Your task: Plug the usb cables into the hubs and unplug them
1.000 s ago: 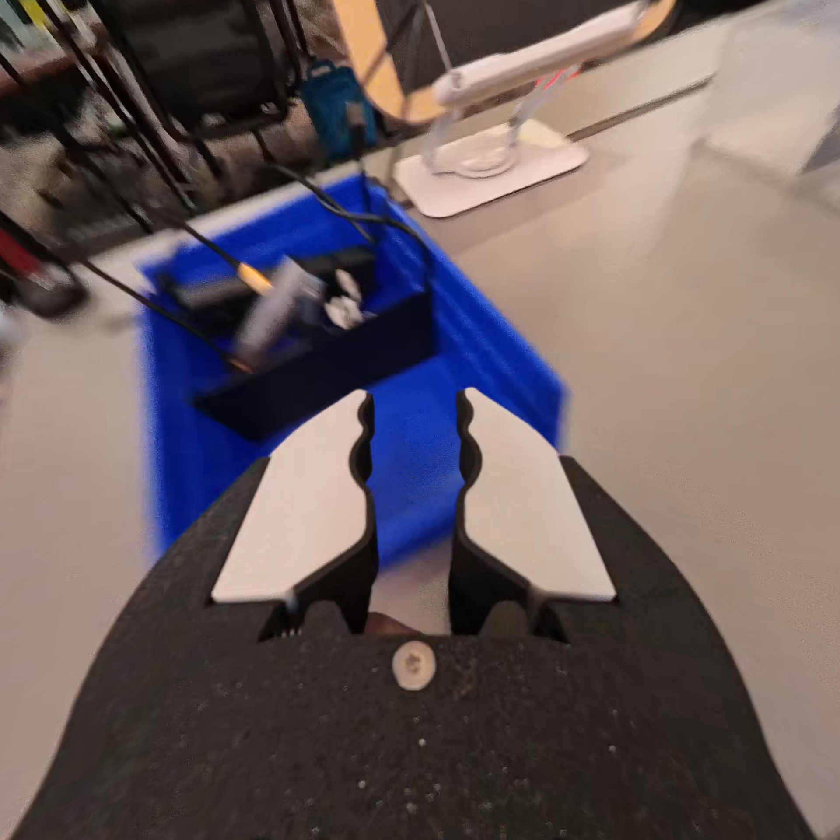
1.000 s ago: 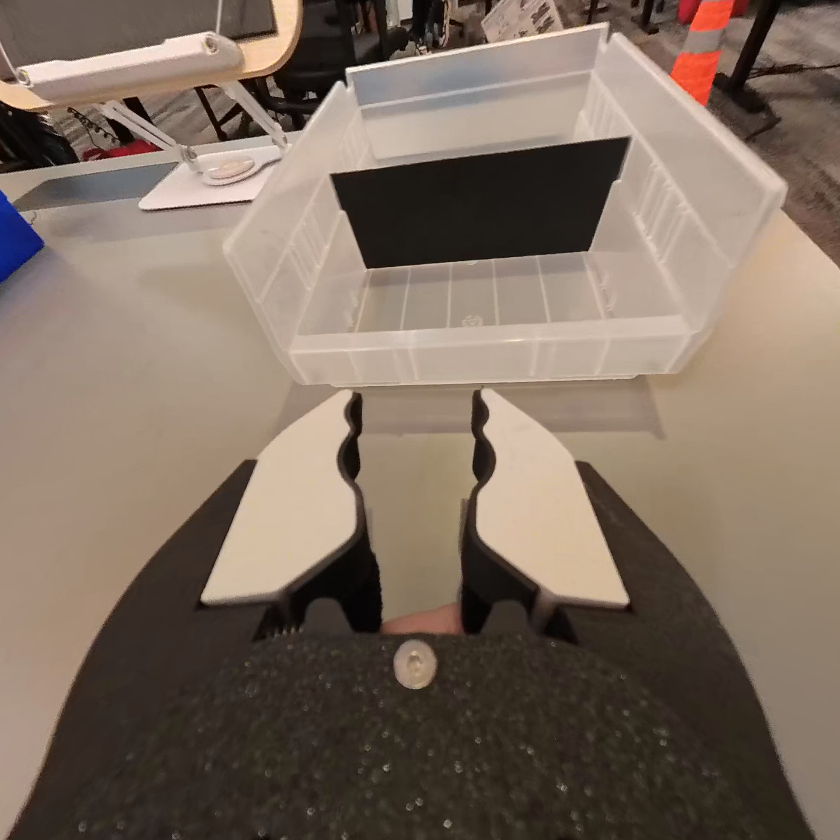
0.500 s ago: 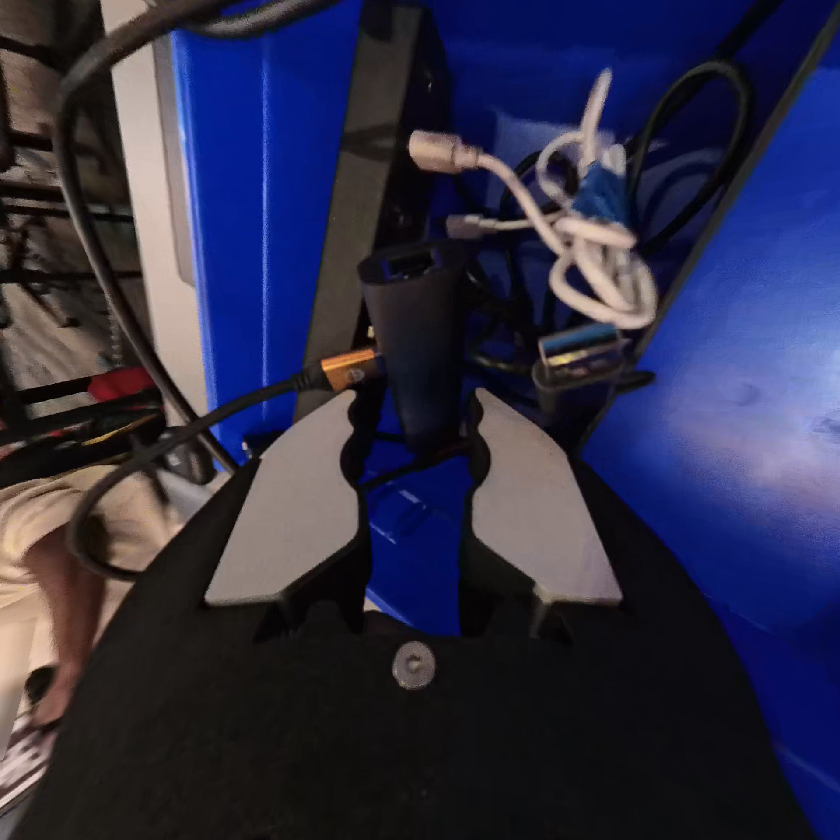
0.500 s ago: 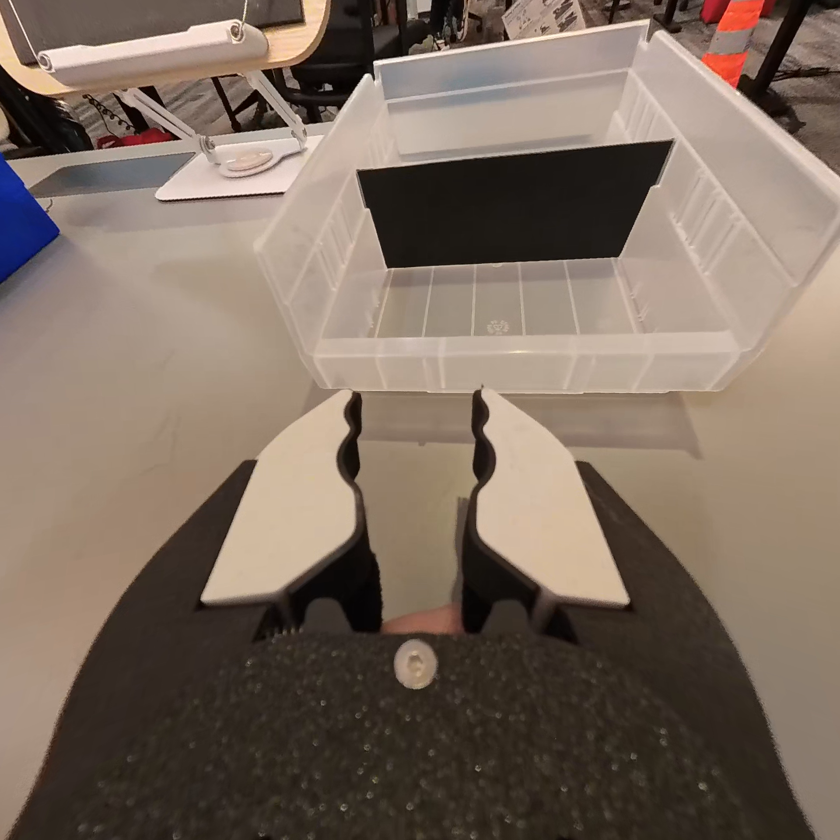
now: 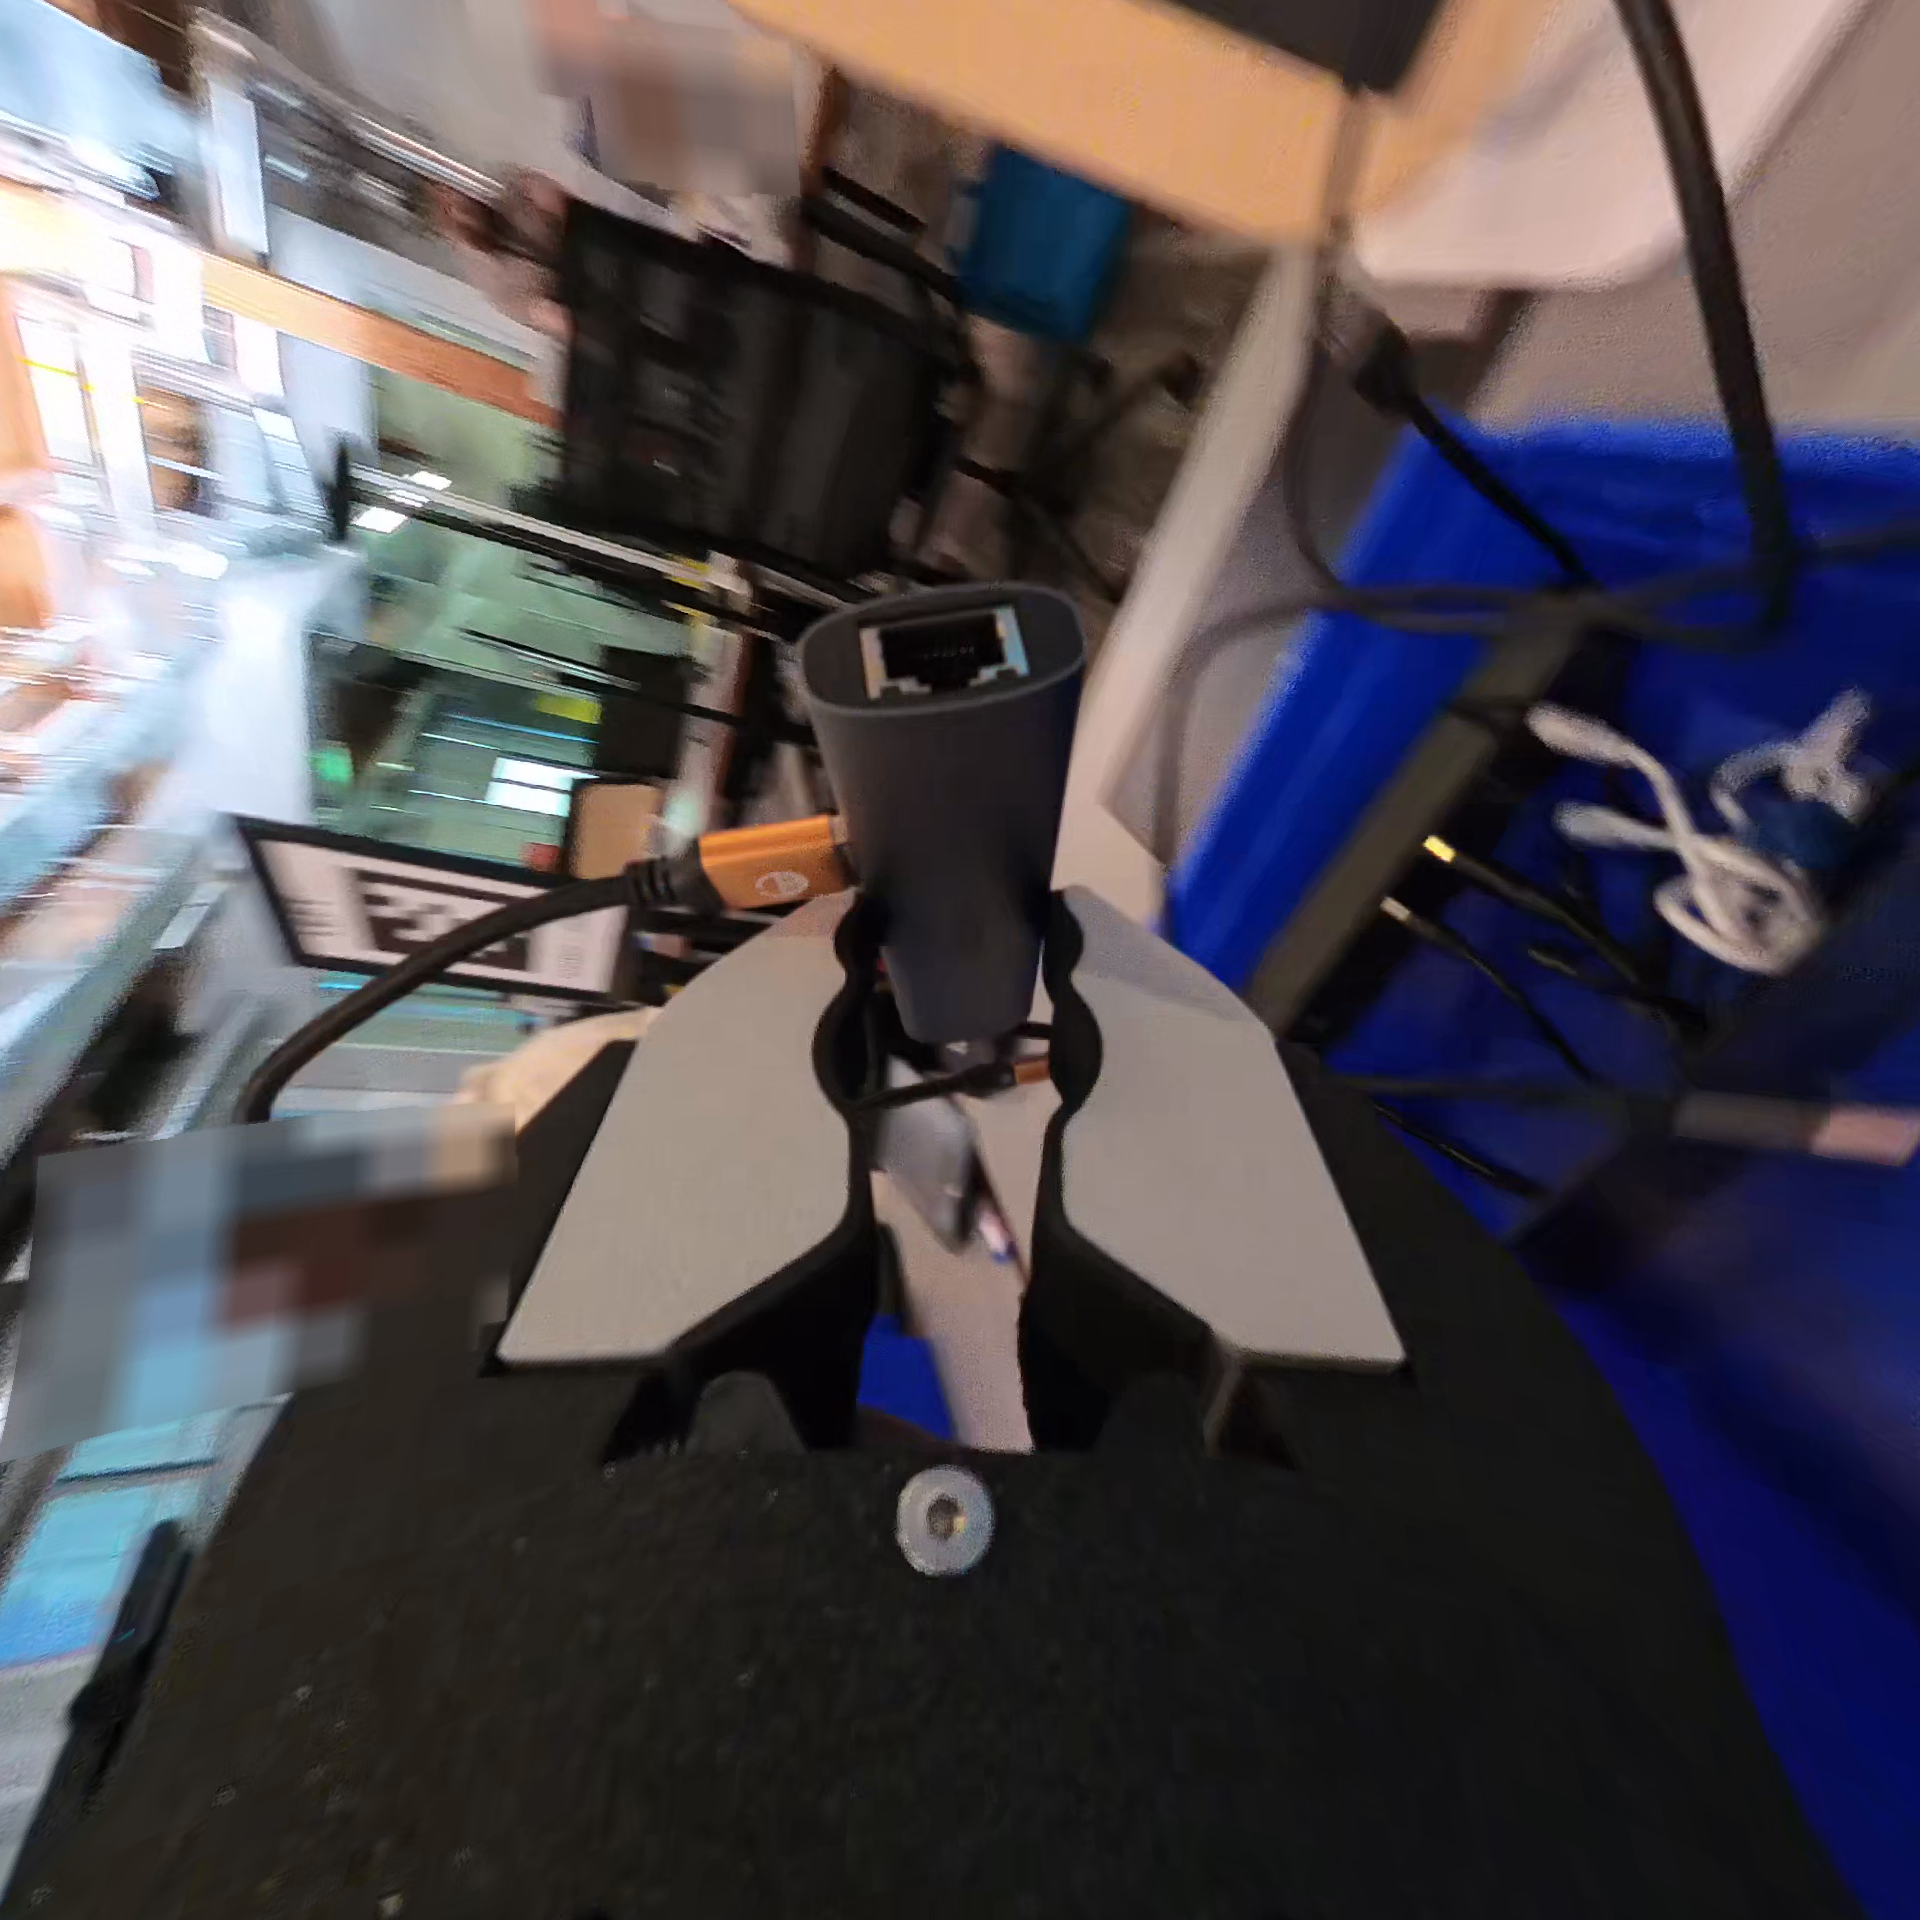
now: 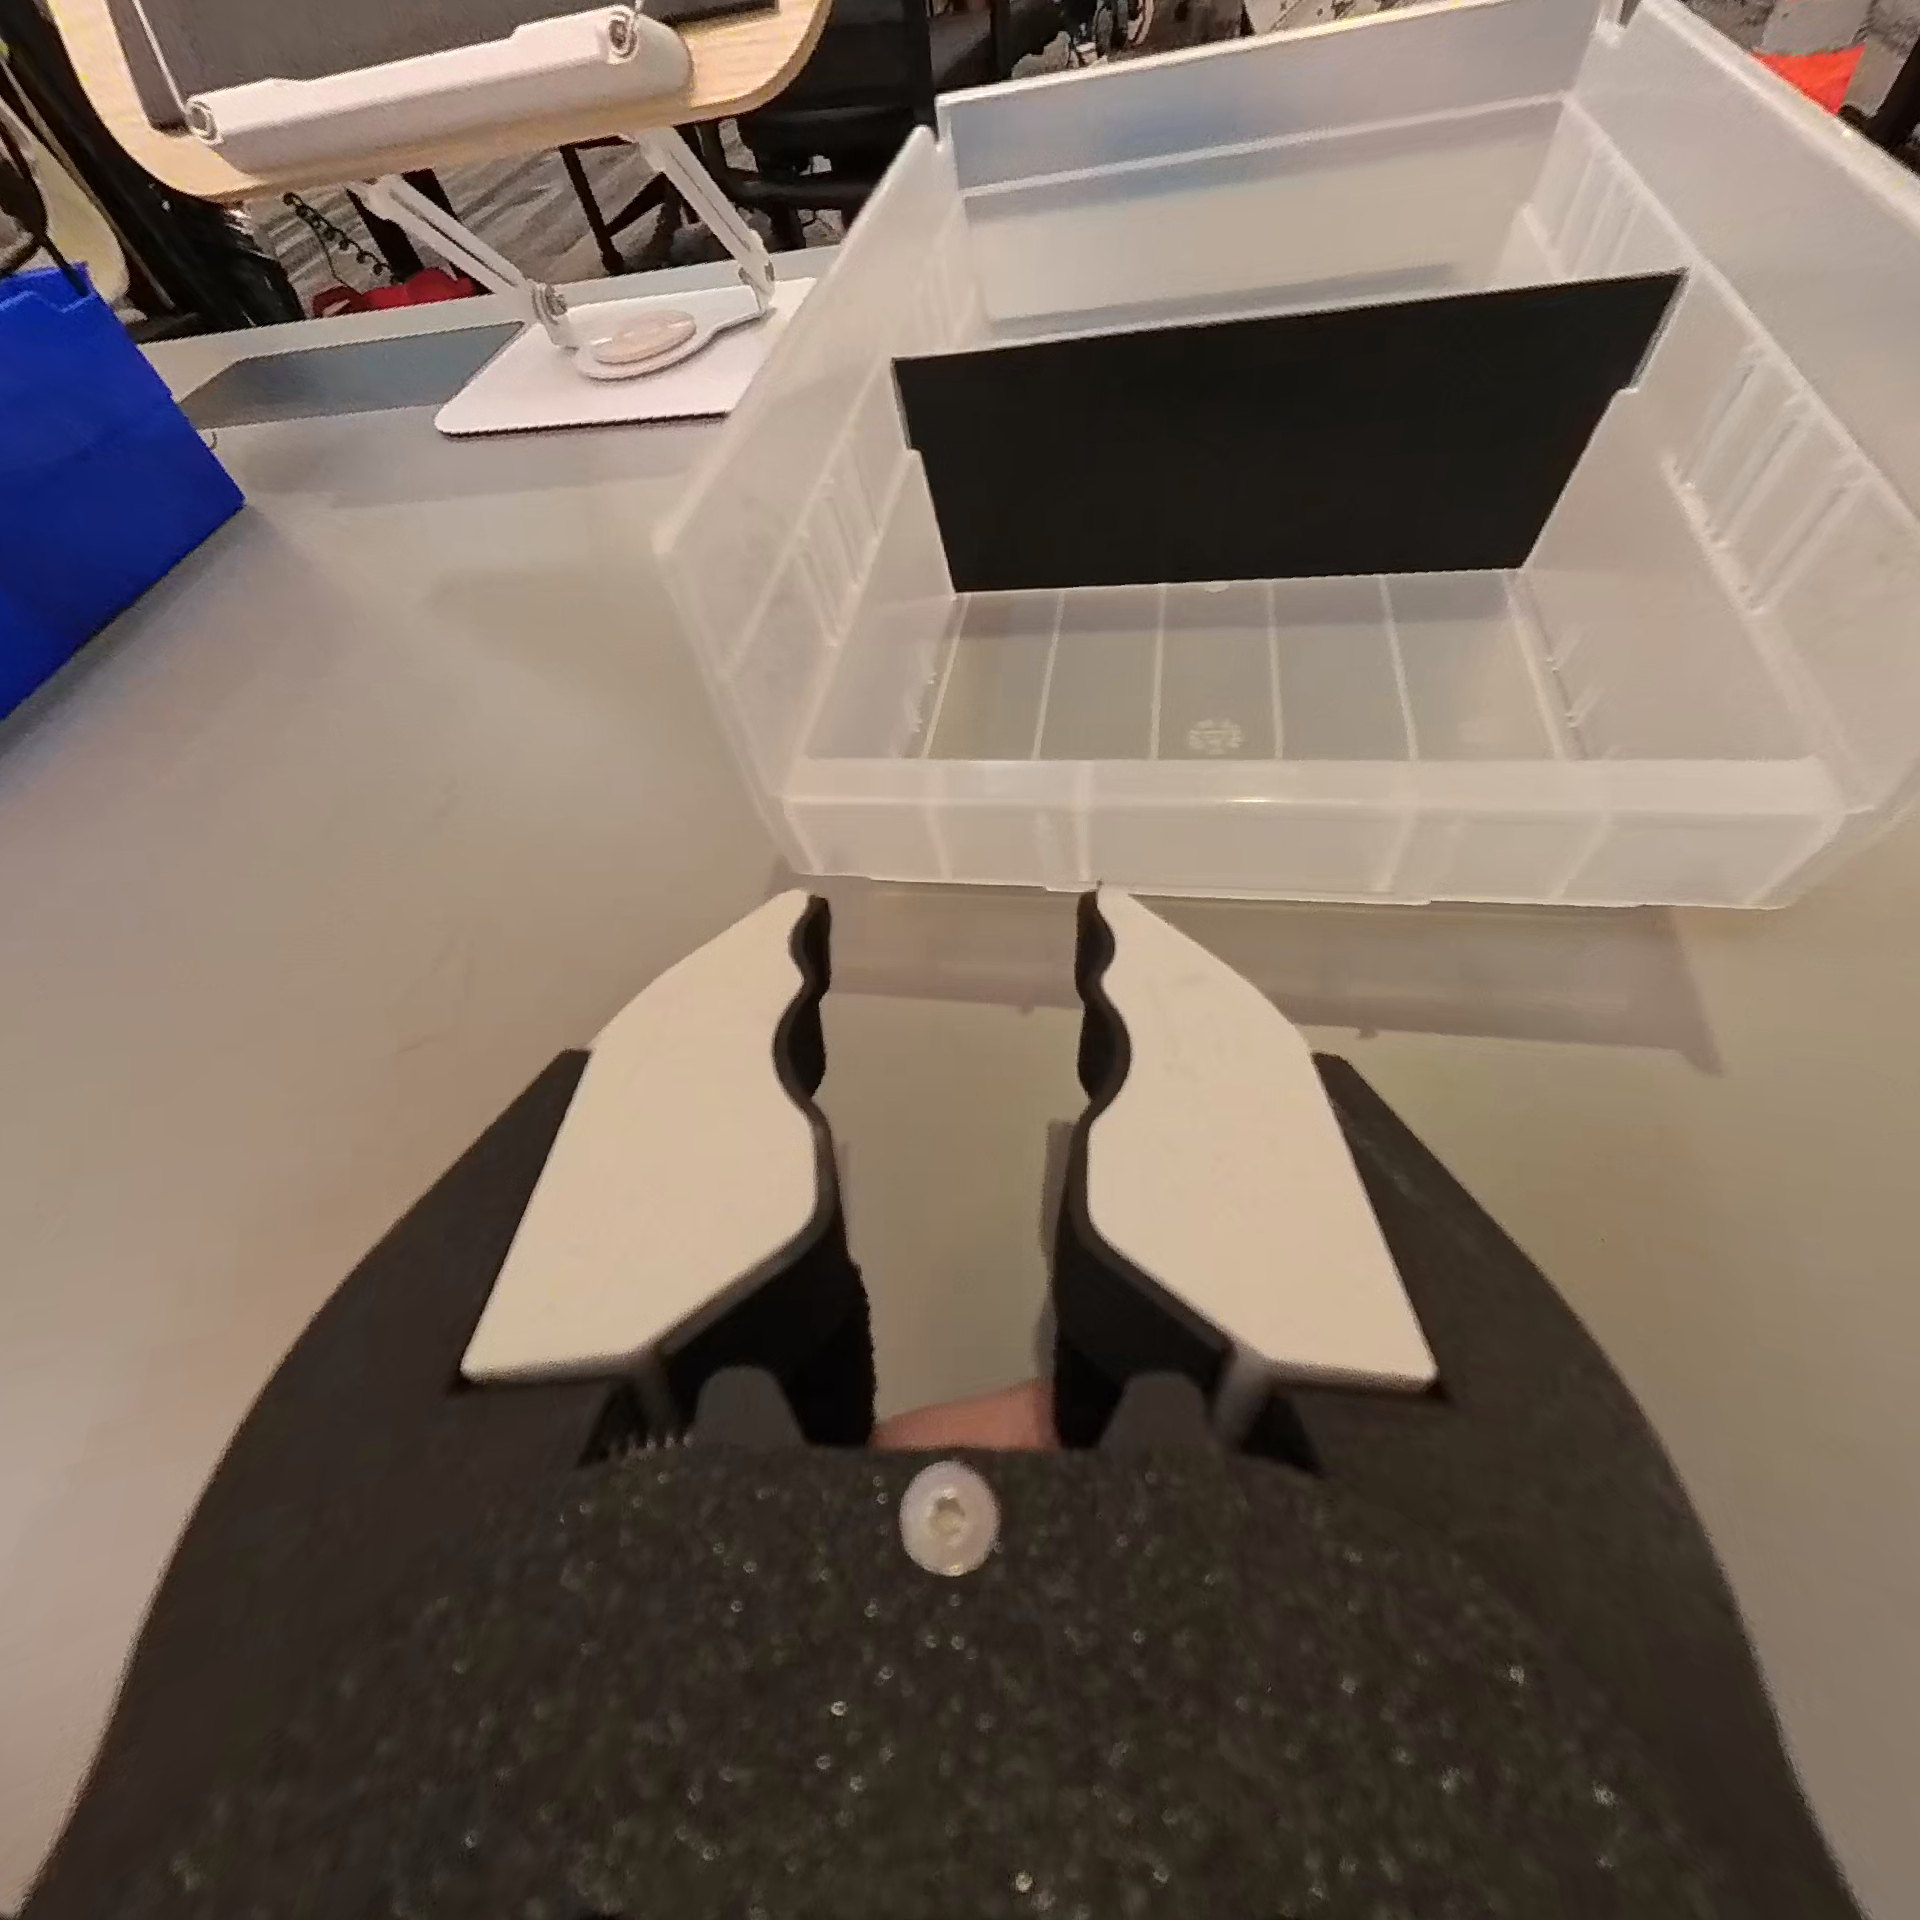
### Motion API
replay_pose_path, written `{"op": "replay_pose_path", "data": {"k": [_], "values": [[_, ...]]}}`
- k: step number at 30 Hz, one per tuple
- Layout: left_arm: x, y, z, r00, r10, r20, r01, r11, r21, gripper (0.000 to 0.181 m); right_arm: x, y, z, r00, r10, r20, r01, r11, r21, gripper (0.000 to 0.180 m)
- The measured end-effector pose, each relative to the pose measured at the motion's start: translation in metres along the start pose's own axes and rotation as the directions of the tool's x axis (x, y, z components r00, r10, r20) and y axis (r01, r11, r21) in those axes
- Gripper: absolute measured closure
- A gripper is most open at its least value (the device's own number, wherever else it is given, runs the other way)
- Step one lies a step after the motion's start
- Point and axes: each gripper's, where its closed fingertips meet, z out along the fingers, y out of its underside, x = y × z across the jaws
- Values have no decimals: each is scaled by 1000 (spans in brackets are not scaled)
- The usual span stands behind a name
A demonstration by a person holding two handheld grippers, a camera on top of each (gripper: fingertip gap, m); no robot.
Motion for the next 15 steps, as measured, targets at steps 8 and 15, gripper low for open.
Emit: {"op": "replay_pose_path", "data": {"k": [8,15], "values": [[-46,-153,-105,889,177,422,-281,939,199,150,-55,-23,-6,985,-121,123,110,990,94,133],[100,-261,-125,830,306,466,-471,832,294,150,-180,-94,-16,880,-283,382,180,942,284,127]]}}
